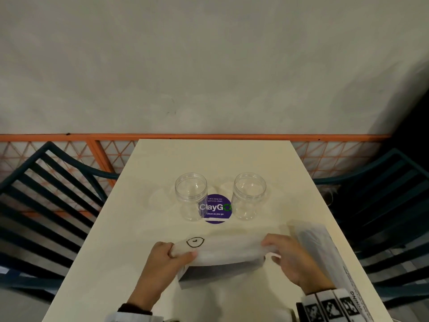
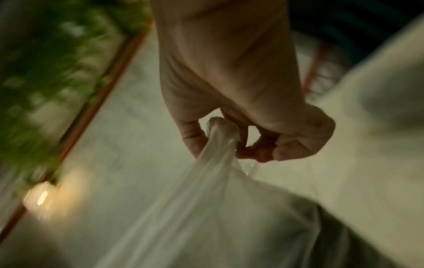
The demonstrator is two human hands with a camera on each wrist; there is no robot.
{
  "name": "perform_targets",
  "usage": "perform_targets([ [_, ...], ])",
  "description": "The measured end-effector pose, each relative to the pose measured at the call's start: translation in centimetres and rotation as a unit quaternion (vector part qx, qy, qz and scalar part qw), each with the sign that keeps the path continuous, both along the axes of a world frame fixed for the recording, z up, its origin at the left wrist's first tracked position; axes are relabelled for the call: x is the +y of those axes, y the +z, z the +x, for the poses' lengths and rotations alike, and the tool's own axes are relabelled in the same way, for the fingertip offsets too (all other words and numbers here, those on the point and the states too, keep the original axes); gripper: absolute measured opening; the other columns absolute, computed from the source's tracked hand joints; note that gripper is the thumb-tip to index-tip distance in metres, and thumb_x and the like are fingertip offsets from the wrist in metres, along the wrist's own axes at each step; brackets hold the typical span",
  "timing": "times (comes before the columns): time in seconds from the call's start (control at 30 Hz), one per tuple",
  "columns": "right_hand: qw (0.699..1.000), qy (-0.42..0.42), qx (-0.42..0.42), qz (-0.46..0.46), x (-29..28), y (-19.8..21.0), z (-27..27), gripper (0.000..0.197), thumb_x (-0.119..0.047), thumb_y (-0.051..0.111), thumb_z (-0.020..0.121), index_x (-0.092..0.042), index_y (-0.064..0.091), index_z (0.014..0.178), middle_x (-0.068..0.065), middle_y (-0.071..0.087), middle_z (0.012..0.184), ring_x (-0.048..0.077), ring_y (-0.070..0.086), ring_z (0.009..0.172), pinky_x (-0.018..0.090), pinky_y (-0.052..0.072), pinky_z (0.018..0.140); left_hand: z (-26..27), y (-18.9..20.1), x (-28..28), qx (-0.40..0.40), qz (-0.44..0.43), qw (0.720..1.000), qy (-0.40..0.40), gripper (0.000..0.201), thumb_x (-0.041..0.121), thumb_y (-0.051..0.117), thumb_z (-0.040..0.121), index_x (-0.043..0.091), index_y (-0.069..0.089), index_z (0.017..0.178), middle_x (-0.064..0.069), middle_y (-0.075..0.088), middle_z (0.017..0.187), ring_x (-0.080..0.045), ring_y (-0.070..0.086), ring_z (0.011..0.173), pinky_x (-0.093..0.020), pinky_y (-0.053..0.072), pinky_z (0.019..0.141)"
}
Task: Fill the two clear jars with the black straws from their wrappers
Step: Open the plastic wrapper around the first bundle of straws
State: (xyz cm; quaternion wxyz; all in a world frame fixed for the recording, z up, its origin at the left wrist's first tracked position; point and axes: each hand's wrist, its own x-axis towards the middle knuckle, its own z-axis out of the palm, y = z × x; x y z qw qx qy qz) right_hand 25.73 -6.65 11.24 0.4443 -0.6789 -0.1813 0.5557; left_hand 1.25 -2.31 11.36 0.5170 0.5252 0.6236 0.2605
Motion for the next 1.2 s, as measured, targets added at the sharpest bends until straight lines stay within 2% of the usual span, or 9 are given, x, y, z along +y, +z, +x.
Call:
perform_targets([
  [0.13, 0.965, 0.063, -0.254, 0.013, 0.1, 0.4, -0.7, 0.036, -0.018, 0.059, 0.084, -0.01, 0.034, 0.06, 0.006, 0.027, 0.06, 0.017, 0.026, 0.057, 0.029, 0.021, 0.052, 0.3, -0.5, 0.2, 0.099, 0.048, 0.993, 0.032, 0.031, 0.022, 0.069, 0.076, -0.005, 0.056, 0.07, -0.016, 0.051, 0.084, -0.019, 0.049, 0.07, -0.023, 0.036, 0.058],
  [0.33, 0.96, 0.068, -0.27, 0.01, 0.1, 0.3, -1.2, 0.044, -0.02, 0.059, 0.084, -0.013, 0.029, 0.053, -0.001, 0.022, 0.05, 0.018, 0.022, 0.052, 0.028, 0.019, 0.051, -0.4, -0.6, 0.6, 0.142, 0.109, 0.982, 0.063, 0.021, 0.015, 0.061, 0.08, 0.007, 0.049, 0.065, -0.015, 0.05, 0.086, -0.015, 0.046, 0.067, -0.027, 0.032, 0.058],
  [0.47, 0.961, 0.081, -0.263, 0.028, 0.3, -0.1, -0.3, 0.029, -0.015, 0.062, 0.084, -0.01, 0.041, 0.065, 0.003, 0.038, 0.058, 0.019, 0.041, 0.054, 0.031, 0.039, 0.057, -1.3, -0.9, 0.5, 0.107, 0.091, 0.988, 0.057, 0.021, 0.008, 0.07, 0.07, 0.011, 0.052, 0.079, -0.01, 0.06, 0.076, -0.025, 0.058, 0.07, -0.027, 0.044, 0.058],
  [0.53, 0.97, 0.046, -0.232, 0.047, 0.4, -0.1, -0.2, 0.019, -0.014, 0.068, 0.082, -0.01, 0.05, 0.086, 0.006, 0.05, 0.069, 0.02, 0.055, 0.06, 0.033, 0.054, 0.066, -1.7, -1.1, 0.9, 0.059, 0.068, 0.994, 0.069, 0.018, 0.006, 0.073, 0.069, 0.009, 0.057, 0.076, -0.009, 0.065, 0.078, -0.026, 0.062, 0.075, -0.035, 0.053, 0.068],
  [0.63, 0.982, 0.015, -0.177, 0.071, 0.6, -0.7, 0.0, 0.015, -0.012, 0.072, 0.079, -0.005, 0.059, 0.082, 0.012, 0.06, 0.076, 0.026, 0.061, 0.074, 0.045, 0.057, 0.081, -1.9, -1.0, 1.2, -0.07, 0.021, 0.993, 0.091, 0.01, 0.006, 0.074, 0.071, 0.001, 0.066, 0.076, -0.014, 0.07, 0.079, -0.026, 0.065, 0.076, -0.03, 0.056, 0.068],
  [0.8, 0.995, 0.03, 0.004, 0.094, 0.2, -0.4, -0.8, 0.011, 0.001, 0.058, 0.086, 0.001, 0.068, 0.091, 0.016, 0.073, 0.084, 0.025, 0.069, 0.076, 0.026, 0.057, 0.062, -1.3, -1.1, 0.8, -0.223, -0.09, 0.968, 0.073, 0.025, 0.012, 0.056, 0.087, 0.002, 0.07, 0.069, -0.01, 0.067, 0.066, -0.019, 0.056, 0.061, -0.025, 0.049, 0.057],
  [0.97, 0.978, 0.06, 0.198, 0.039, 0.3, -0.6, 0.2, 0.022, 0.005, 0.054, 0.086, 0.003, 0.059, 0.107, 0.017, 0.074, 0.085, 0.025, 0.072, 0.072, 0.03, 0.059, 0.057, -1.9, -2.0, 1.2, -0.309, -0.205, 0.928, 0.049, 0.022, 0.018, 0.054, 0.079, 0.002, 0.063, 0.09, -0.014, 0.057, 0.077, -0.023, 0.051, 0.062, -0.028, 0.051, 0.048],
  [1.1, 0.95, 0.096, 0.297, 0.016, -0.3, -0.8, 1.5, 0.057, -0.003, 0.091, 0.044, -0.006, 0.062, 0.092, 0.015, 0.072, 0.084, 0.028, 0.071, 0.07, 0.037, 0.059, 0.061, -2.1, -1.8, 1.3, -0.361, -0.221, 0.905, 0.037, 0.021, 0.005, 0.046, 0.079, -0.001, 0.064, 0.088, -0.008, 0.068, 0.073, -0.02, 0.062, 0.056, -0.029, 0.052, 0.048],
  [1.2, 0.944, 0.083, 0.318, 0.018, -0.4, -1.1, 1.8, 0.047, -0.004, 0.091, 0.035, -0.01, 0.065, 0.073, 0.01, 0.07, 0.078, 0.027, 0.069, 0.068, 0.035, 0.057, 0.061, -2.3, -2.5, 1.6, -0.363, -0.214, 0.904, 0.069, 0.013, 0.006, 0.052, 0.066, 0.001, 0.061, 0.074, -0.011, 0.066, 0.079, -0.02, 0.063, 0.06, -0.029, 0.055, 0.051],
])
